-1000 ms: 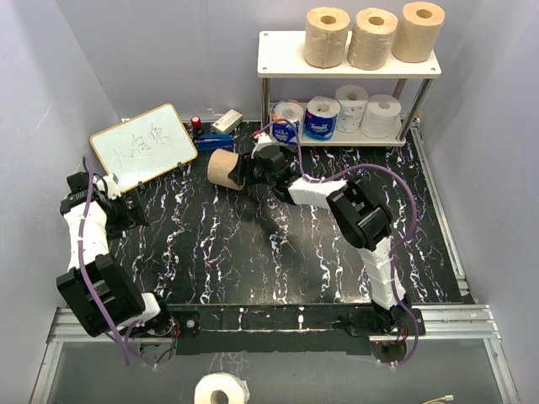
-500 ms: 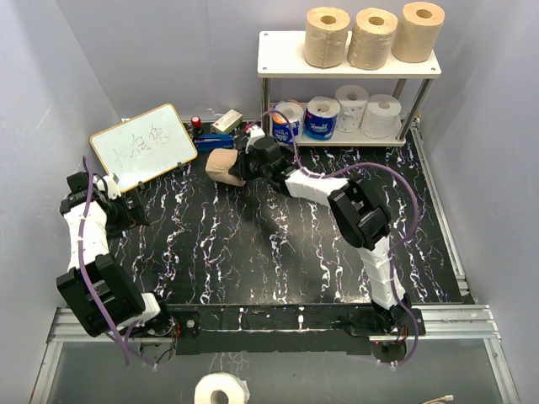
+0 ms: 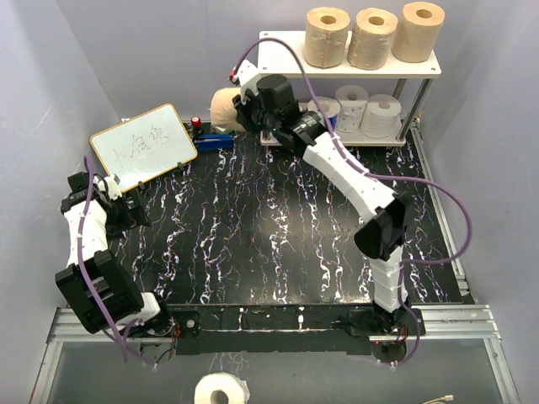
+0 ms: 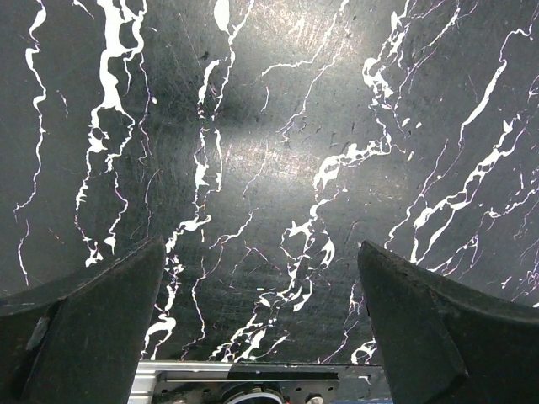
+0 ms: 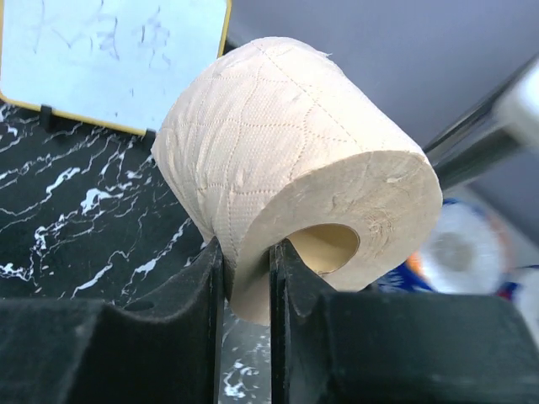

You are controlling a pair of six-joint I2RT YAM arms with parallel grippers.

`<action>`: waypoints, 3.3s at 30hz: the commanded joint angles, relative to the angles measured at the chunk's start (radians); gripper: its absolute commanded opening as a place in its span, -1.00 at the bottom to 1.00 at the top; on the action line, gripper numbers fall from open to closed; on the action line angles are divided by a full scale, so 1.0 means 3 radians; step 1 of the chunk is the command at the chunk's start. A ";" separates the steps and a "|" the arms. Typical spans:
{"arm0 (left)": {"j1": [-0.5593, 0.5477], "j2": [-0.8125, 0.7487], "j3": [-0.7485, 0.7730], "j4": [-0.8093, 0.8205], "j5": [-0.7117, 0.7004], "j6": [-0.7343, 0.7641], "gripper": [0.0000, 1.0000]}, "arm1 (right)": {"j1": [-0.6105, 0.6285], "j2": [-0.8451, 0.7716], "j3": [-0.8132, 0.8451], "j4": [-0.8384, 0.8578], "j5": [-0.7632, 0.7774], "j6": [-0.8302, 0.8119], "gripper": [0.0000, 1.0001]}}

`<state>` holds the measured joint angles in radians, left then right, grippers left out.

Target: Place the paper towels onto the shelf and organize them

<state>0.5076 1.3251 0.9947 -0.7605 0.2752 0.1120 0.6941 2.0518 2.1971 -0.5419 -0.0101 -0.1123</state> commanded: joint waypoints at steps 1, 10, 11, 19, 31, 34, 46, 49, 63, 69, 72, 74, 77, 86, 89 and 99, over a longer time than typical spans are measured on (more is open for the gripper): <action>0.0011 -0.0010 0.0059 -0.0058 0.0092 0.0033 0.91 | 0.0176 -0.0500 0.0408 -0.0296 0.0379 -0.0545 -1.00; 0.0015 -0.0027 0.0064 -0.0077 0.0153 0.0053 0.91 | 0.0675 -0.0501 0.0791 -0.0485 0.2233 -0.1521 -1.00; 0.0013 -0.0029 0.0067 -0.0078 0.0160 0.0058 0.91 | 0.0709 -0.0525 0.0769 -0.0401 0.2325 -0.1624 -1.00; 0.0016 -0.0095 0.0069 -0.0083 0.0174 0.0066 0.89 | 0.0790 -0.0655 0.0669 0.0459 0.2517 -0.2889 -1.00; 0.0016 -0.0189 0.0078 -0.0098 0.0182 0.0073 0.88 | 0.0423 -0.0363 0.0769 0.1146 0.2187 -0.3358 -1.00; 0.0016 -0.0184 0.0080 -0.0098 0.0184 0.0077 0.88 | 0.0261 -0.0312 0.0724 0.1180 0.2151 -0.3325 -1.00; 0.0026 -0.0166 0.0085 -0.0109 0.0171 0.0077 0.87 | -0.0046 -0.0157 0.0667 0.1219 0.1615 -0.3379 -1.00; 0.0031 -0.0162 0.0087 -0.0109 0.0175 0.0080 0.87 | -0.0043 -0.0100 0.0756 0.1243 0.1608 -0.3417 -1.00; 0.0036 -0.0167 0.0090 -0.0114 0.0196 0.0088 0.86 | -0.0180 -0.0121 0.0355 0.1433 0.1518 -0.3639 -1.00; 0.0036 -0.0167 0.0088 -0.0114 0.0212 0.0096 0.86 | -0.0238 -0.0198 0.0215 0.1469 0.1550 -0.3704 -1.00; 0.0036 -0.0166 0.0090 -0.0116 0.0213 0.0096 0.86 | -0.0255 -0.0220 0.0159 0.1494 0.1559 -0.3712 -1.00; 0.0034 -0.0171 0.0090 -0.0119 0.0213 0.0099 0.86 | -0.0263 -0.0227 0.0121 0.1502 0.1572 -0.3723 -1.00; 0.0040 -0.0173 0.0090 -0.0119 0.0213 0.0100 0.86 | -0.0266 -0.0240 0.0070 0.1557 0.1609 -0.3751 -1.00; 0.0041 -0.0168 0.0090 -0.0119 0.0218 0.0099 0.86 | -0.0264 -0.0226 0.0062 0.1959 0.1653 -0.3828 -0.86; 0.0042 -0.0164 0.0090 -0.0119 0.0215 0.0099 0.86 | -0.0267 -0.0192 0.0101 0.1948 0.1623 -0.3806 -0.84; 0.0047 -0.0155 0.0090 -0.0124 0.0217 0.0104 0.86 | -0.0275 -0.0190 0.0081 0.1953 0.1637 -0.3797 -0.80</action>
<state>0.5152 1.2995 0.9951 -0.7719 0.3164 0.1310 0.6147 2.0430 2.1841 -0.0776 0.4740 -1.2369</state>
